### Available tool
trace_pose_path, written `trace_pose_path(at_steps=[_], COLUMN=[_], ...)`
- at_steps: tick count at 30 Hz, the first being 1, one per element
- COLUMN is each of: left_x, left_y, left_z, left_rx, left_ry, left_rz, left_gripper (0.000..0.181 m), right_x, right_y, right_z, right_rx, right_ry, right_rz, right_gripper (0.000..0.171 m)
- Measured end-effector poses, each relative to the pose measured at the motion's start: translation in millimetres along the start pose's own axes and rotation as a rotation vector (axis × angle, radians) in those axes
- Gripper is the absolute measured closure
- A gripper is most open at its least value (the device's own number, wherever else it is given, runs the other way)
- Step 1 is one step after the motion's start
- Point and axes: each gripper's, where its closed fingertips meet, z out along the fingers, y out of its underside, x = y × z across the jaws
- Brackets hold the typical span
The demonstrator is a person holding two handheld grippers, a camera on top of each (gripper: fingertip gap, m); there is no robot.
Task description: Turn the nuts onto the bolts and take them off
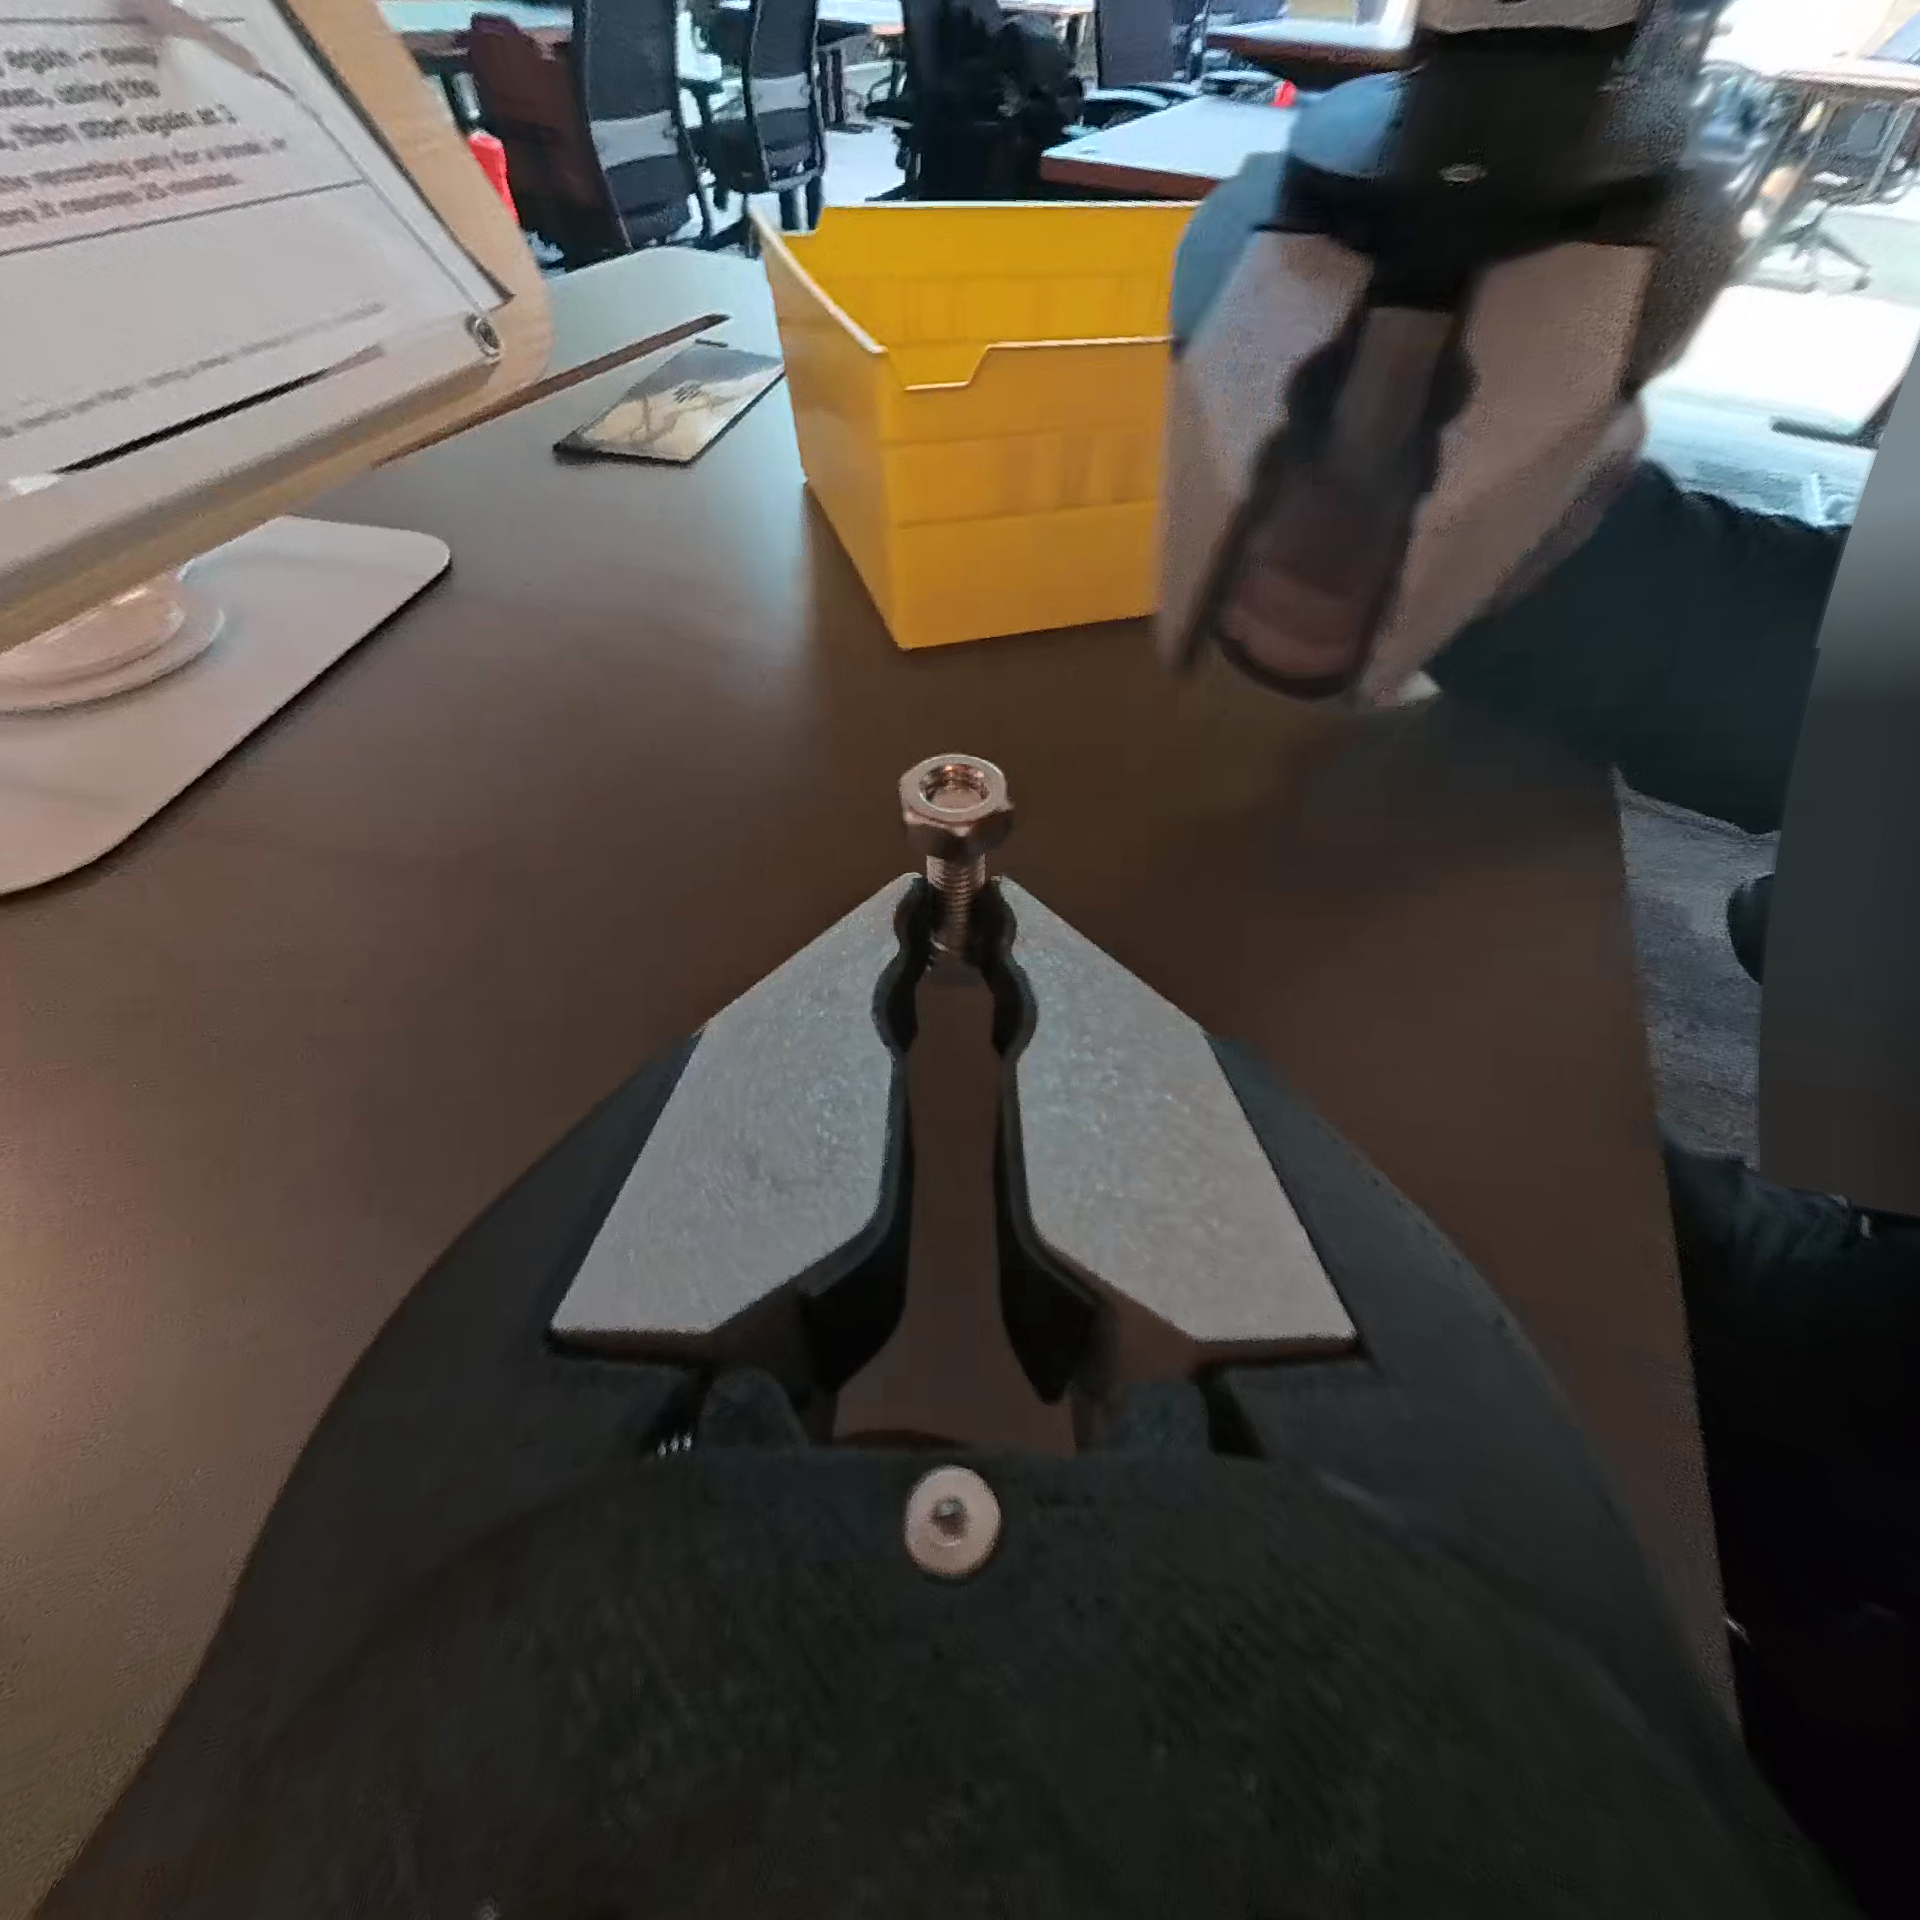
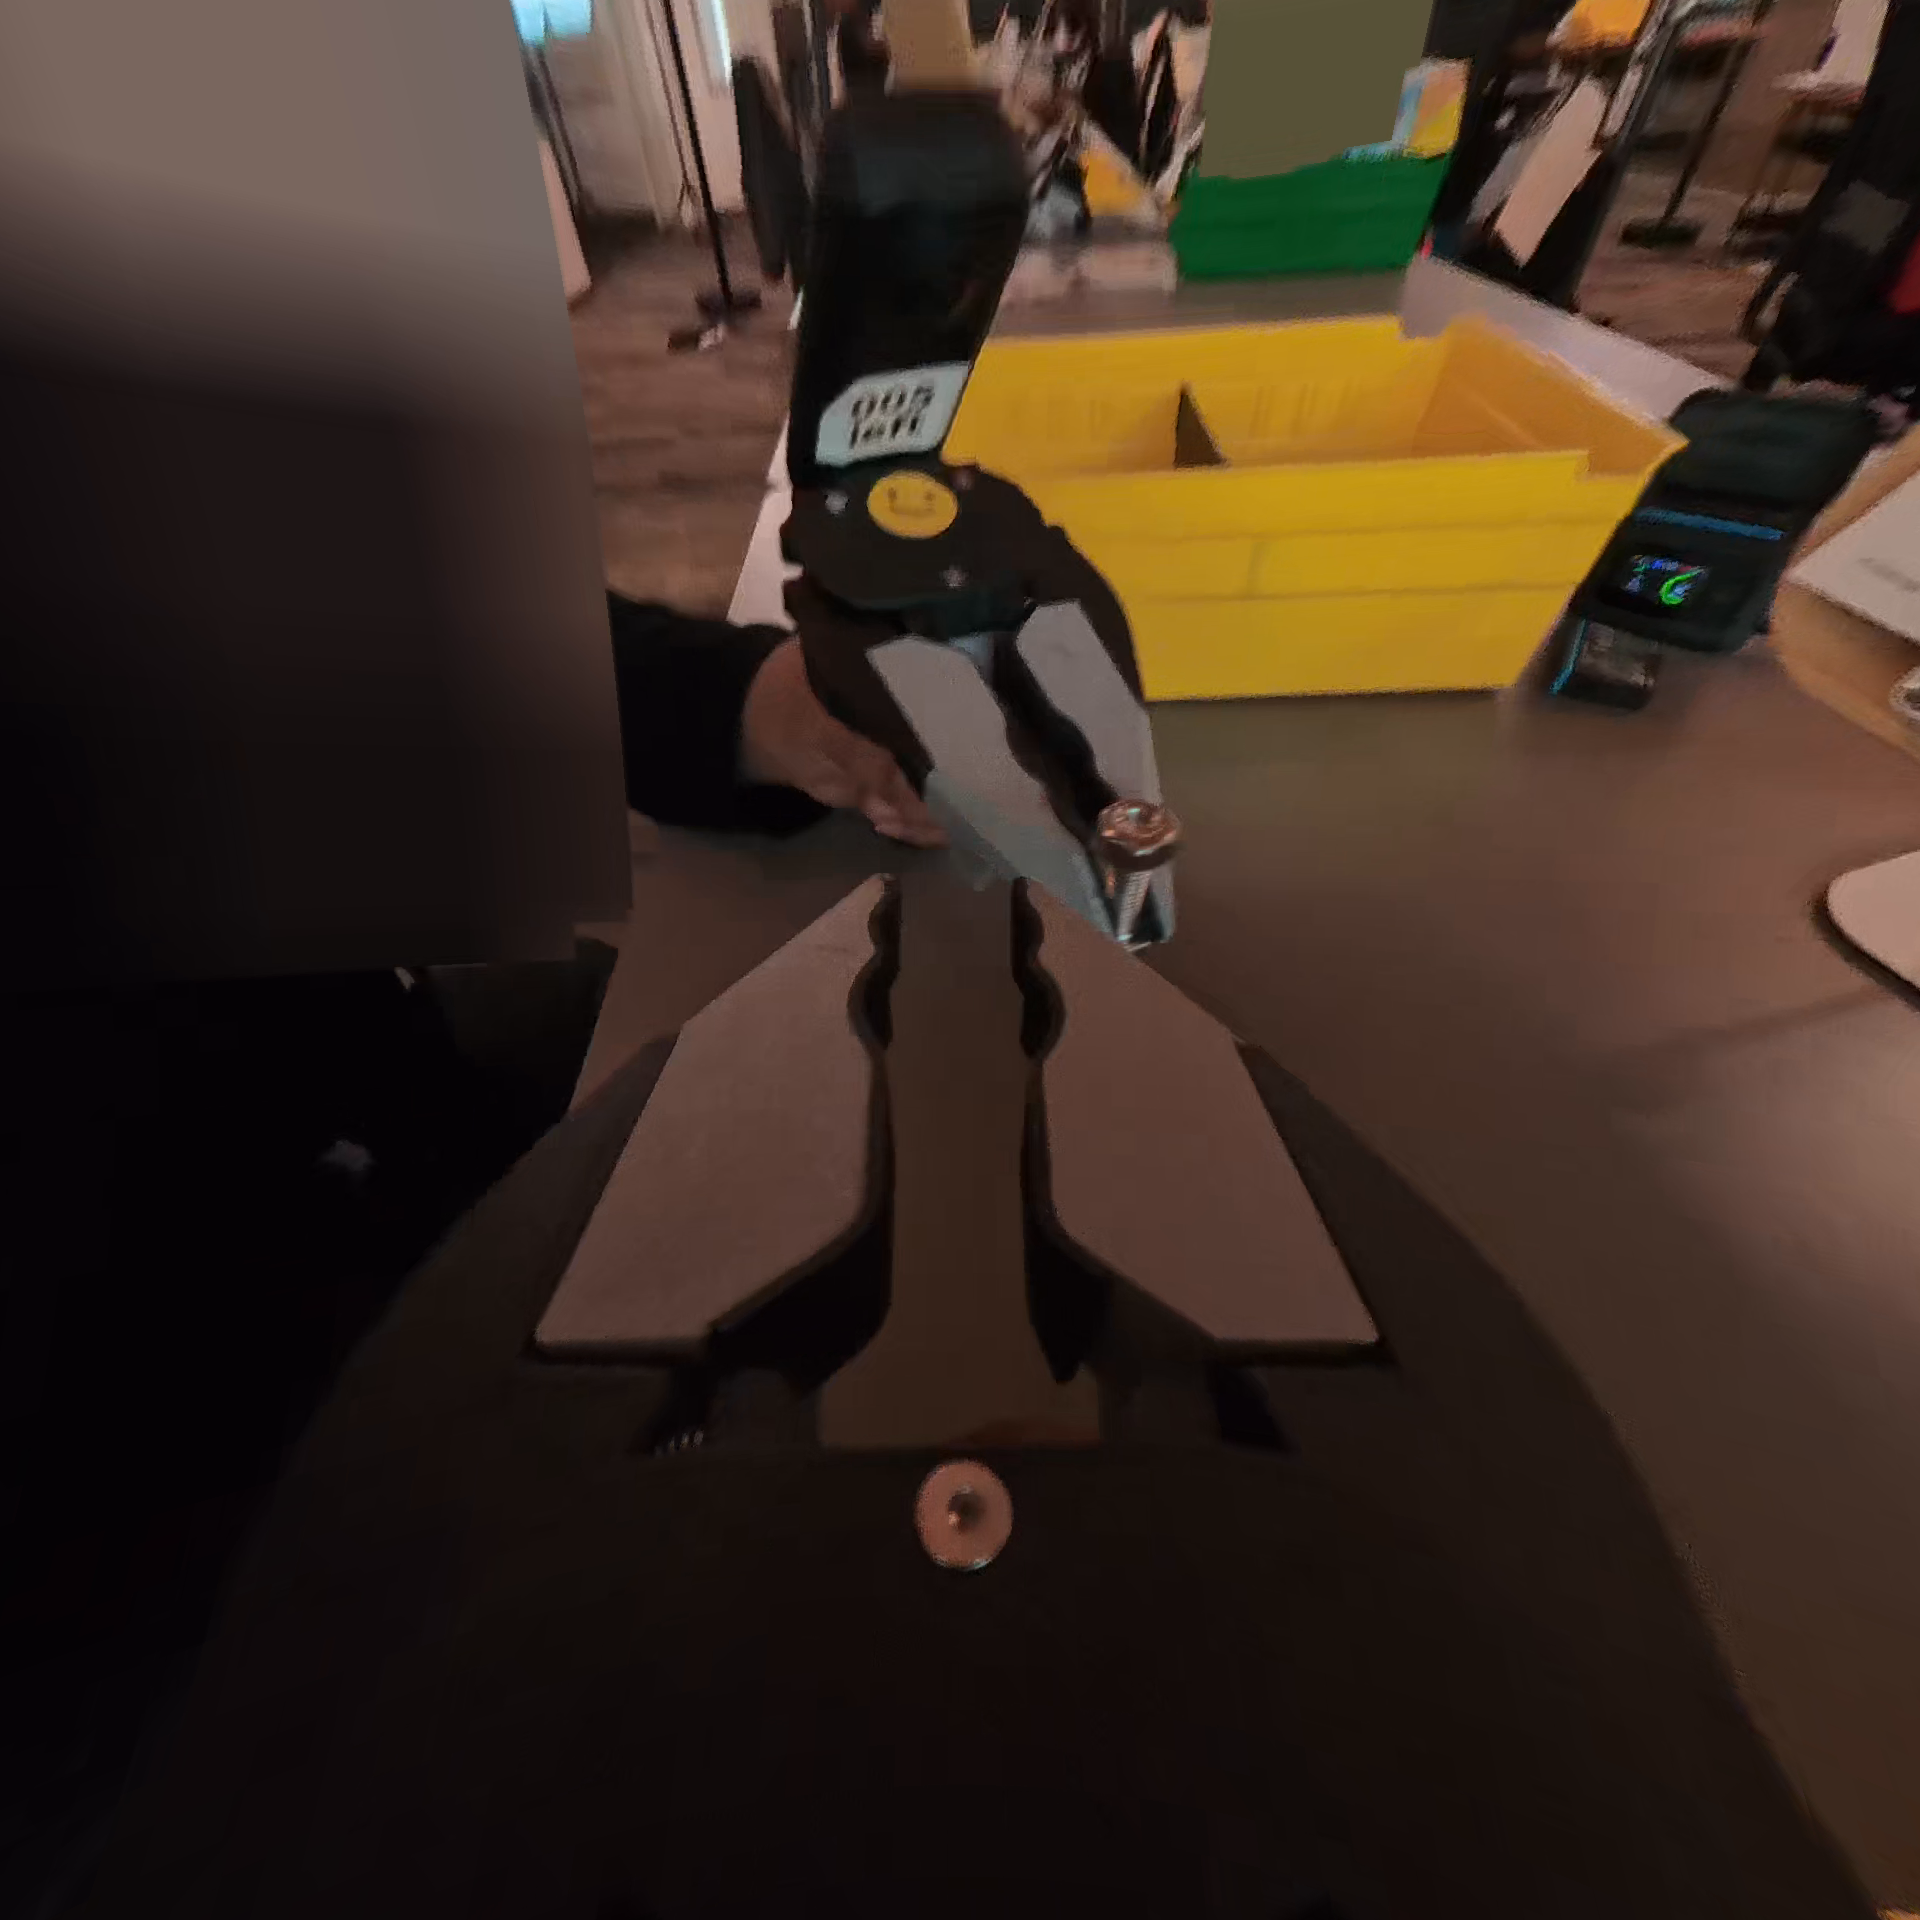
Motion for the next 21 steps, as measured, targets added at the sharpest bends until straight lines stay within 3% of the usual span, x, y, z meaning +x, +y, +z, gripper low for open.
trace_pose_path(at_steps=[3,8,10,12,14,16,20,21], left_x=[15,8,-10,-8,3,16,-2,-12], left_y=[-2,-5,0,0,-1,-5,-6,-2], left_z=[6,7,1,-1,4,9,5,3], left_rx=[-0.001,0.008,-0.009,0.007,-0.001,0.007,0.016,0.002], left_ry=[0.042,-0.001,-0.054,-0.027,0.006,0.045,-0.033,-0.065], left_rz=[0.037,0.023,-0.025,-0.048,-0.023,0.004,-0.047,-0.068], left_gripper=[0.173,0.173,0.174,0.174,0.174,0.173,0.173,0.173], right_x=[15,7,-3,8,22,18,11,2], right_y=[-2,14,3,-6,-6,0,12,7], right_z=[8,19,5,-2,6,19,17,11], right_rx=[-0.013,-0.107,-0.028,0.031,0.008,-0.046,-0.097,-0.051], right_ry=[0.043,0.049,-0.010,0.020,0.067,0.052,0.067,0.012], right_rz=[0.048,-0.020,-0.007,0.029,0.057,0.036,-0.039,-0.034], right_gripper=[0.115,0.116,0.159,0.150,0.116,0.115,0.122,0.163])
